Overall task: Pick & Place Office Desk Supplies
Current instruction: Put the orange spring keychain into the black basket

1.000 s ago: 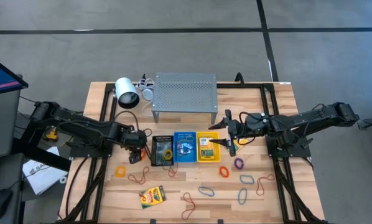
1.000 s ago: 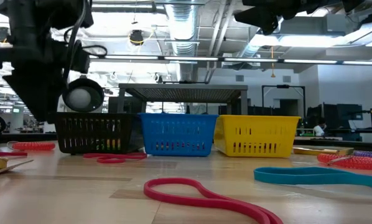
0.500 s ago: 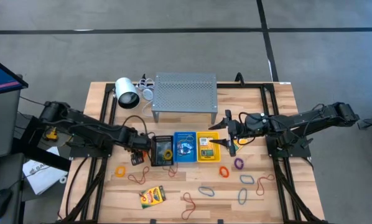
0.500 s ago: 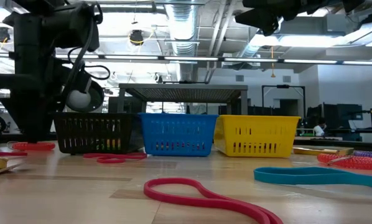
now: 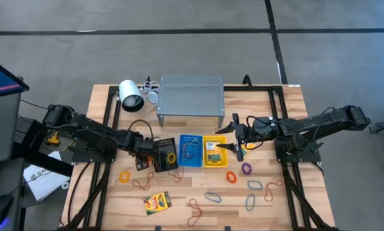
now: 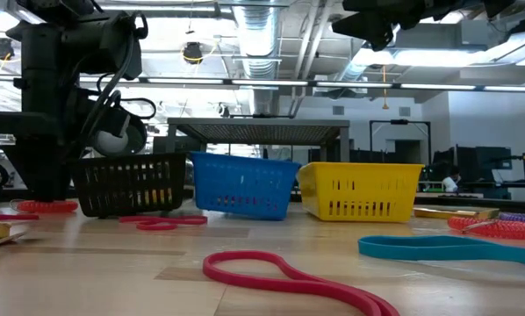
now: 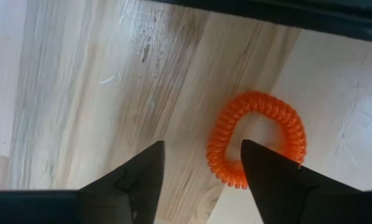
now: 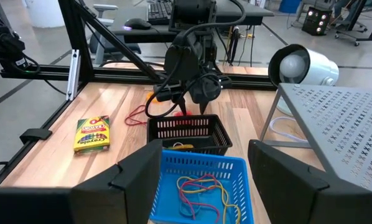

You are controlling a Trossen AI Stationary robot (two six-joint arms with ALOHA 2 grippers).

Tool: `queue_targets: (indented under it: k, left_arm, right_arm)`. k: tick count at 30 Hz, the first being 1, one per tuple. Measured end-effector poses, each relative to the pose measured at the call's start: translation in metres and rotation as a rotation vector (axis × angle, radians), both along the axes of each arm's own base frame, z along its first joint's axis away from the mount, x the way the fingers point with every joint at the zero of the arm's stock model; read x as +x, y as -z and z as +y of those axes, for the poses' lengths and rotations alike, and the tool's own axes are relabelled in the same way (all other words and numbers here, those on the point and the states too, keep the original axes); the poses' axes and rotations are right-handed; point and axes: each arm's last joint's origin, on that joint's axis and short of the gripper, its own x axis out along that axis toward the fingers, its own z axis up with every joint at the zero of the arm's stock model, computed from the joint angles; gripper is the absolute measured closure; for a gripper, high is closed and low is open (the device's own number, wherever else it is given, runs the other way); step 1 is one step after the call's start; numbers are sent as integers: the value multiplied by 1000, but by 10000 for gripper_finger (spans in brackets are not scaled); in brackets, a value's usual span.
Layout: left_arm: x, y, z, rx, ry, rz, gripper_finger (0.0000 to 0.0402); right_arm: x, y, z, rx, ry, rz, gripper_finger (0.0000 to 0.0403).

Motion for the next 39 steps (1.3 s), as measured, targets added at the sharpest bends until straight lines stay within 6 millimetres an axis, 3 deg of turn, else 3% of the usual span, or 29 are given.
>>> queue_targets:
  k: [20,31,39]
  left_arm:
    - [0,-1,-2,-53,14,5,393]
    - [-2,-2,-2,-67,35,23,396]
    - [-11,-26,0,-80,34,-24,401]
  right_arm:
    - [0,0,0,-1,0,0,168]
    - [0,0,0,-1,0,0,168]
    - [0,0,0,0,0,-3,168]
